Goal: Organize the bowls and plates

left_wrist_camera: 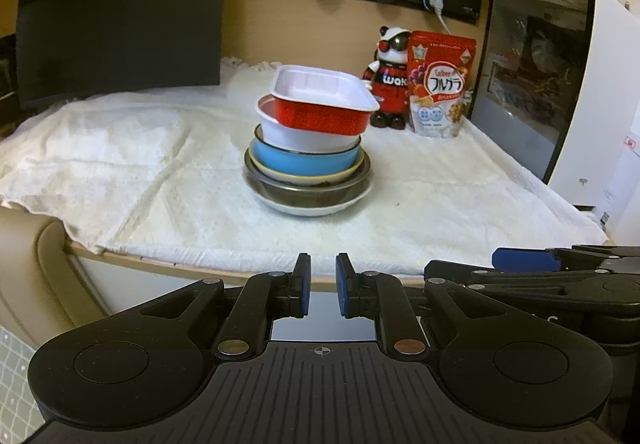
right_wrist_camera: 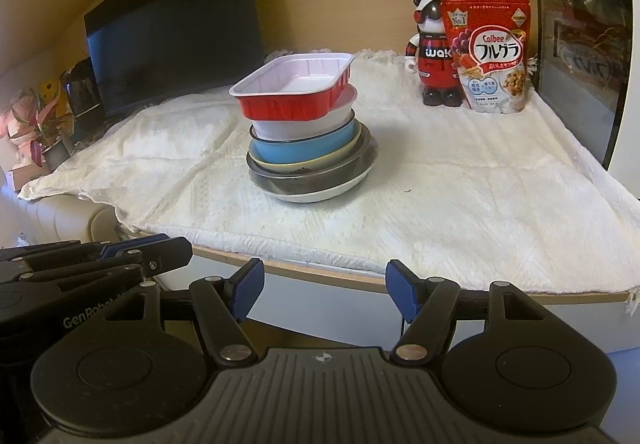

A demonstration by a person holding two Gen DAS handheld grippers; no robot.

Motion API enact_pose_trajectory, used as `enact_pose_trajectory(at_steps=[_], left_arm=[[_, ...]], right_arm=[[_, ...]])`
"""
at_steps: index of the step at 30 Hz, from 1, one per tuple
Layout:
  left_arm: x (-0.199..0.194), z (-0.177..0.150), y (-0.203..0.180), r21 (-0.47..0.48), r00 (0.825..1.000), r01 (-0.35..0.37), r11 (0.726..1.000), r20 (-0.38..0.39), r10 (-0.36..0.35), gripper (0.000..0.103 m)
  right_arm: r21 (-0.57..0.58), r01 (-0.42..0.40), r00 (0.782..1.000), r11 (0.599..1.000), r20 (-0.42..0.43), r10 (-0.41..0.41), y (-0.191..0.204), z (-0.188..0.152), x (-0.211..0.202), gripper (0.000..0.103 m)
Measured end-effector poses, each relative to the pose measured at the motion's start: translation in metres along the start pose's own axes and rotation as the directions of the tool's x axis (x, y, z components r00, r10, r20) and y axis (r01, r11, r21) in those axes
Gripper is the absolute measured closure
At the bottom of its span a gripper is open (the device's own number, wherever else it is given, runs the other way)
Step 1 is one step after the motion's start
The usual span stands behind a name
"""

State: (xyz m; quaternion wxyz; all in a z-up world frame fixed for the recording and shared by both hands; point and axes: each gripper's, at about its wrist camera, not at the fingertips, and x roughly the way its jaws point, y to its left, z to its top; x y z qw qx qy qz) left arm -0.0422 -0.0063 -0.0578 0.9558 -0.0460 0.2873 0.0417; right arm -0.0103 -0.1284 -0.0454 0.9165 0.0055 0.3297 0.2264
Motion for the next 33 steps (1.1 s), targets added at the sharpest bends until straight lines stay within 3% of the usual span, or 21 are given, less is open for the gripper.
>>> enact_pose_trajectory(at_steps=[23,33], left_arm=[[0.0,-0.003,-0.004,-0.019,1.0,-0.004,1.0,0.005,0.004,0.087],[0.012,0.001,0.005,-0.061,0.999,0.031,0.998,-0.03,-0.032,0.087]], right_arm=[[-0.016,-0.004,1.0,1.0,0.0,0.004,0.002,0.0,0.0,0.035],[-0.021,0.007,1.0,1.0,-0.021,-0.007,0.003,0.004,0.009,0.035]])
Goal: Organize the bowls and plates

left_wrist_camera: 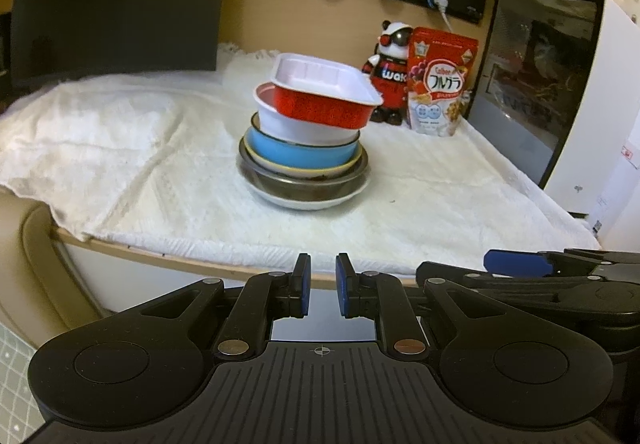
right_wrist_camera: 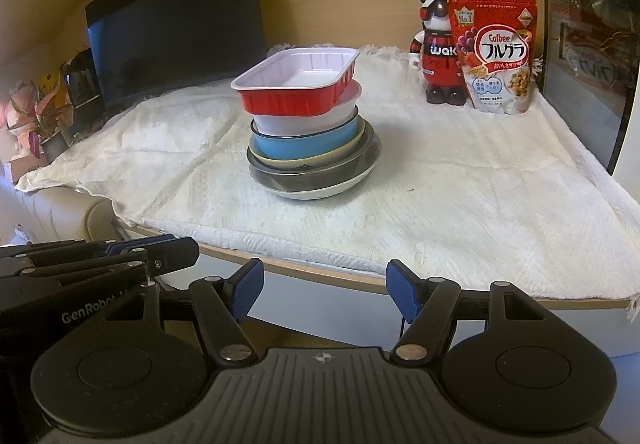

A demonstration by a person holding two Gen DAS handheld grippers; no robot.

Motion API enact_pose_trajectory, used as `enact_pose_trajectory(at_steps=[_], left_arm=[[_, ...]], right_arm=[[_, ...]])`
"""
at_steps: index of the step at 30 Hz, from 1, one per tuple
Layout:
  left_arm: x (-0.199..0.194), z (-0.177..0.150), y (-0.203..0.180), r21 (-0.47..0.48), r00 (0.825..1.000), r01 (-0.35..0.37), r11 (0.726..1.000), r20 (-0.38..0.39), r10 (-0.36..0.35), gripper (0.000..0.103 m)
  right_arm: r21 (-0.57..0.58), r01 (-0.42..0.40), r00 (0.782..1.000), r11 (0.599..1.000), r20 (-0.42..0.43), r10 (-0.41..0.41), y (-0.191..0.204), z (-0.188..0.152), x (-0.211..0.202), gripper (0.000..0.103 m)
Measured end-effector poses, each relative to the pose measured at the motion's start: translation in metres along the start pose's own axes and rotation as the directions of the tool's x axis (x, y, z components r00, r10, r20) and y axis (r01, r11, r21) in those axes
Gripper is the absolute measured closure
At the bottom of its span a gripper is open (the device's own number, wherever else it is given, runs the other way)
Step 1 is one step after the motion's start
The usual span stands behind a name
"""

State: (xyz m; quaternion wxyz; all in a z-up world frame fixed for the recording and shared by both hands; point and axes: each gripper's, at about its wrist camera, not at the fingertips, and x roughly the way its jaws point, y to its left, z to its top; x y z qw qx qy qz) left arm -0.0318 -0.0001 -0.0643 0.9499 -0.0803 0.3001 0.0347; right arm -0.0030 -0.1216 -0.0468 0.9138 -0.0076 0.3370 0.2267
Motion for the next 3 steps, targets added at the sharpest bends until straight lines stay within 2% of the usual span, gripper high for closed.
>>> enact_pose_trajectory(at_steps=[3], left_arm=[[0.012,0.008,0.019,-0.068,1.0,-0.01,0.998,-0.027,0.008,0.087]], right_arm=[[-0.011,0.004,1.0,1.0,-0.012,-0.004,0.003,0.006,0.008,0.035]])
